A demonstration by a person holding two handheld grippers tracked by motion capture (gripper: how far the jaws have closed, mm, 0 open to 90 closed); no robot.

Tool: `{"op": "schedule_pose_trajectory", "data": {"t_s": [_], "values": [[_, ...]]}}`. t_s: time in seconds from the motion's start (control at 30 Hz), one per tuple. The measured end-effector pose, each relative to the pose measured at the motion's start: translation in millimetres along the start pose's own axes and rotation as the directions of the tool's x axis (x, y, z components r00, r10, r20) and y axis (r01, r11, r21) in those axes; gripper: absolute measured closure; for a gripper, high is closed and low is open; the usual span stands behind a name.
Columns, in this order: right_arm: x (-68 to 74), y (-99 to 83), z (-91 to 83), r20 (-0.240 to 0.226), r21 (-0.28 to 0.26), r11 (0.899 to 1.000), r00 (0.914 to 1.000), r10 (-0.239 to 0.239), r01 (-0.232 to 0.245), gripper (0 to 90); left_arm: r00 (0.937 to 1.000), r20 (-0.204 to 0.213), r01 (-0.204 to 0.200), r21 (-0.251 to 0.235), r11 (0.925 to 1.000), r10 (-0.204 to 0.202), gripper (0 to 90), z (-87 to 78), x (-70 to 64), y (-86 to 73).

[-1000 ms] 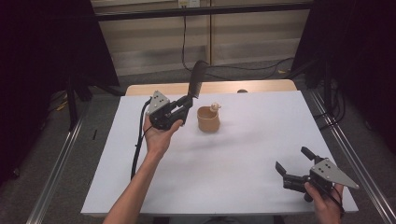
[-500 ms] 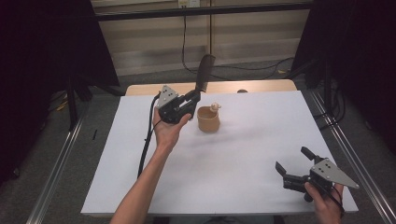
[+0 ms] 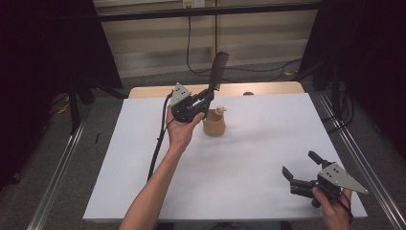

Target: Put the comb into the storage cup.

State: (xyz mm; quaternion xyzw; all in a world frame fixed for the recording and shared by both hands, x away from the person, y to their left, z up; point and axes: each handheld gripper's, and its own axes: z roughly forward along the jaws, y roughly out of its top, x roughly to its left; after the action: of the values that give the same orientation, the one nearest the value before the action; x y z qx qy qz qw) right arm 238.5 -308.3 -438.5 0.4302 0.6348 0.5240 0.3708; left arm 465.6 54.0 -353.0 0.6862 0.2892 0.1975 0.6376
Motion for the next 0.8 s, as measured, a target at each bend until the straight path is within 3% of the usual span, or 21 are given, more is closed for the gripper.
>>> {"op": "schedule_pose_trajectory", "data": {"t_s": [0.17, 0.33, 0.47, 0.6, 0.67, 0.8], "values": [[-0.2, -0.1, 0.0, -0.001, -0.001, 1.0, 1.0, -0.002, 0.002, 0.0, 0.9997, -0.004, 0.025, -0.008, 0.9997, -0.025, 72.8, 7.9, 2.2, -2.8], [-0.4, -0.1, -0.2, 0.002, -0.001, 1.0, 1.0, -0.002, 0.002, 0.0, 0.9996, -0.016, 0.024, -0.014, 0.9996, -0.024, 72.9, 15.9, 5.1, -4.8], [-0.2, -0.1, -0.6, 0.0, 0.0, 1.0, 1.0, -0.002, 0.002, 0.0, 0.9997, -0.023, -0.006, -0.015, 0.9999, 0.005, 72.9, 21.7, 7.4, -8.1], [-0.5, -0.3, -0.3, 0.001, -0.001, 1.0, 1.0, -0.001, 0.001, 0.0, 0.9994, 0.001, 0.034, -0.015, 0.9993, -0.034, 72.9, 27.0, 11.3, -12.8], [0.0, -0.1, -0.8, -0.001, 0.0, 1.0, 1.0, -0.001, 0.001, 0.0, 0.9999, -0.01, 0.011, -0.002, 0.9999, -0.011, 72.9, 29.1, 12.6, -15.2], [-0.2, -0.1, -1.1, -0.002, 0.001, 1.0, 1.0, -0.003, 0.003, 0.0, 0.9996, -0.012, 0.025, -0.001, 0.9997, -0.025, 72.9, 31.8, 16.2, -20.2]]}}
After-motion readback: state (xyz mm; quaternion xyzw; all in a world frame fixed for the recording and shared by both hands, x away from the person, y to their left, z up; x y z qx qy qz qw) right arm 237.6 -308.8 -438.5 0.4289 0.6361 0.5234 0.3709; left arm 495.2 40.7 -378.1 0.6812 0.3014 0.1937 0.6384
